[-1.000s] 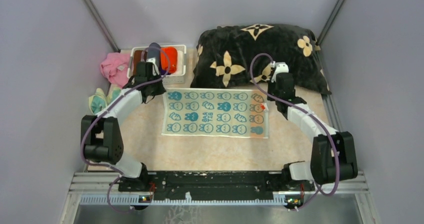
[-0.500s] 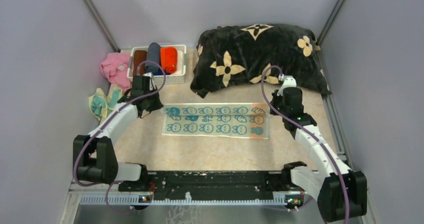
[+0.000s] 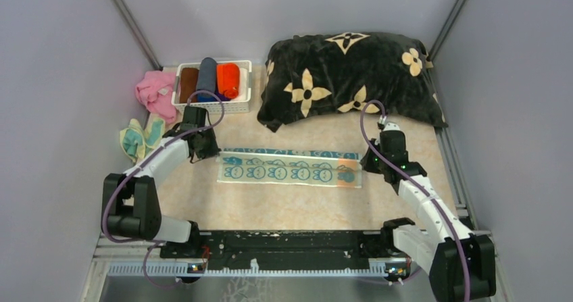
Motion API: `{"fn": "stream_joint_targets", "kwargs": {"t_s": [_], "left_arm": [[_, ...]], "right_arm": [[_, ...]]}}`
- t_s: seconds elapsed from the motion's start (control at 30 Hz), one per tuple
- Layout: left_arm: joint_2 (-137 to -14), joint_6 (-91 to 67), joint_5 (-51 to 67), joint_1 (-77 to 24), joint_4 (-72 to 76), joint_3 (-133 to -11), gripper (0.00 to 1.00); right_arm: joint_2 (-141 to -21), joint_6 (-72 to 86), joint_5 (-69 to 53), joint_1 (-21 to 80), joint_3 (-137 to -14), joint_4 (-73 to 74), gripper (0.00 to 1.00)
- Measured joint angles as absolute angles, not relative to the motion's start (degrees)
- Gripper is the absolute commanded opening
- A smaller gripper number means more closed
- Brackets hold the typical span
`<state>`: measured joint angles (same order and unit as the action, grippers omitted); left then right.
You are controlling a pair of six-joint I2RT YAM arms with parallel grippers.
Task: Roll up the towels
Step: Fold the towel at the center of the board.
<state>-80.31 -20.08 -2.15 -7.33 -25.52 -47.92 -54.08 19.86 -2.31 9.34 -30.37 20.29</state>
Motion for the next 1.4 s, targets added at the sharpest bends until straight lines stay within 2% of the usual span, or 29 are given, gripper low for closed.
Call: {"fn": "stream_joint_targets", "kwargs": {"t_s": [0.47, 0.9, 1.0, 1.07, 1.1, 1.17, 1.23, 1.4], "left_arm": [[-80.7, -21.2, -1.9, -7.3, -27.7, -47.8, 0.00], [-77.3, -24.1, -1.8, -7.3, -28.8, -45.2, 0.02], [-77.3, -25.8, -1.6, -7.3, -28.8, -42.9, 0.09], [-77.3, -27.2, -1.4, -7.3, -28.7, -41.6, 0.19], [-77.3, -28.1, -1.3, -7.3, -28.7, -40.9, 0.29], [-76.9, -29.7, -1.3, -7.3, -28.6, -39.7, 0.34], [-75.9, -31.1, -1.7, -7.2, -28.7, -38.9, 0.40], [-69.9, -33.6, -2.6, -6.8, -29.5, -38.3, 0.59]], "right_arm": [[-55.2, 25.3, -1.1, 9.3, -29.6, 21.7, 0.00], [-51.0, 29.4, -0.6, 9.3, -29.3, 24.5, 0.00], [-51.2, 31.6, -0.5, 9.3, -28.0, 24.6, 0.02], [-51.7, 32.9, -0.2, 9.3, -27.0, 24.8, 0.07], [-52.1, 33.6, 0.0, 9.3, -26.6, 25.1, 0.11], [-52.7, 34.6, 0.3, 9.2, -26.3, 25.8, 0.28], [-52.7, 35.3, 0.4, 9.1, -26.2, 26.5, 0.34], [-51.7, 34.9, -0.8, 8.9, -26.3, 28.1, 0.40]]}}
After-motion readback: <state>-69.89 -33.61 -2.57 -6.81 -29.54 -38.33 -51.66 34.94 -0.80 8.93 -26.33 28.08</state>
